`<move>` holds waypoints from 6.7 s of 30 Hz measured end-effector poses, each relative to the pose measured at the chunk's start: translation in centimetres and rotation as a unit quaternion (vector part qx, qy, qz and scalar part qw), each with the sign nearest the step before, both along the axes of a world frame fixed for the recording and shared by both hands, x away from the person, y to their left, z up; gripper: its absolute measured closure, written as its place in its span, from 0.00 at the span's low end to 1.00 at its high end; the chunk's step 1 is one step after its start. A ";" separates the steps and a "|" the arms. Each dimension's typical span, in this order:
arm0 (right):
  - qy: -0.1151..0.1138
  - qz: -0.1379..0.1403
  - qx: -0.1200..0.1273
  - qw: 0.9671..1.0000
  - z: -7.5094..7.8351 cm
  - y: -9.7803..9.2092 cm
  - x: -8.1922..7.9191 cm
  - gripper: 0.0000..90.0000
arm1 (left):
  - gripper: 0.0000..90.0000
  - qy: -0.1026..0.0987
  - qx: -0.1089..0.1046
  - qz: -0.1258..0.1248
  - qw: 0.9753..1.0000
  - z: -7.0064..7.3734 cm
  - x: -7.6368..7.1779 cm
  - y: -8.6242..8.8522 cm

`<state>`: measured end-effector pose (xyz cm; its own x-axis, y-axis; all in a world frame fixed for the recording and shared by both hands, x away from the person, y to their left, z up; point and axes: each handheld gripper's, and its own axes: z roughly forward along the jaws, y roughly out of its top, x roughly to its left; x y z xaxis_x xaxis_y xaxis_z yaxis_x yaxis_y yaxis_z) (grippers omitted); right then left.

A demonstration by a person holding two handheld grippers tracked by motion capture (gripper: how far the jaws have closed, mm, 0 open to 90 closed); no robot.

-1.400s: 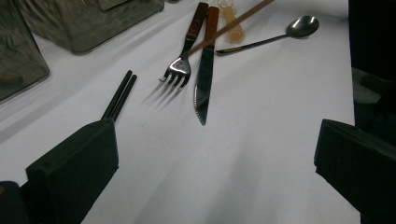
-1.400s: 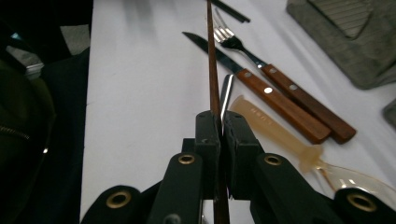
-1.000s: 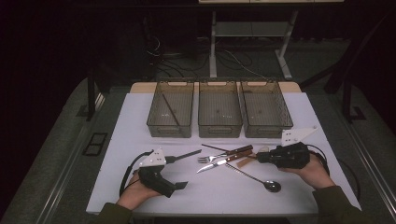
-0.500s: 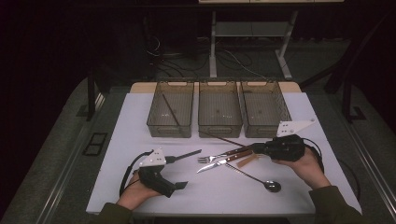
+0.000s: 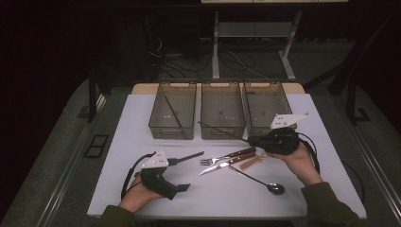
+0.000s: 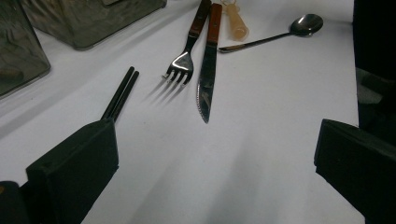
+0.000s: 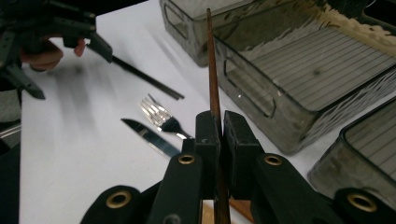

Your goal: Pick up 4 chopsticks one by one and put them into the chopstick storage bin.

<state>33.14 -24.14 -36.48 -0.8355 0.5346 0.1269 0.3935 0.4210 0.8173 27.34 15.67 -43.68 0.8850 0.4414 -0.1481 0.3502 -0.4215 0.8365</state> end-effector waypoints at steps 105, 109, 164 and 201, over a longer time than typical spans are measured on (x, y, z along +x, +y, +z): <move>0.038 -0.103 -0.041 0.993 0.6 20.9 14.0 0.51 | 0.00 0.001 -0.017 -0.009 1.000 0.2 0.0 0.3; 0.032 -0.081 -0.035 0.996 1.1 20.1 13.2 0.45 | 0.00 0.002 -0.018 -0.007 1.000 0.2 0.1 0.4; -0.009 -0.058 -0.018 0.998 -2.3 3.0 1.4 0.03 | 0.00 0.001 -0.006 -0.001 1.000 0.1 0.0 0.5; -0.006 -0.132 -0.002 0.991 -6.8 -5.9 -7.8 0.03 | 0.00 -0.012 0.005 0.006 1.000 1.0 0.9 0.9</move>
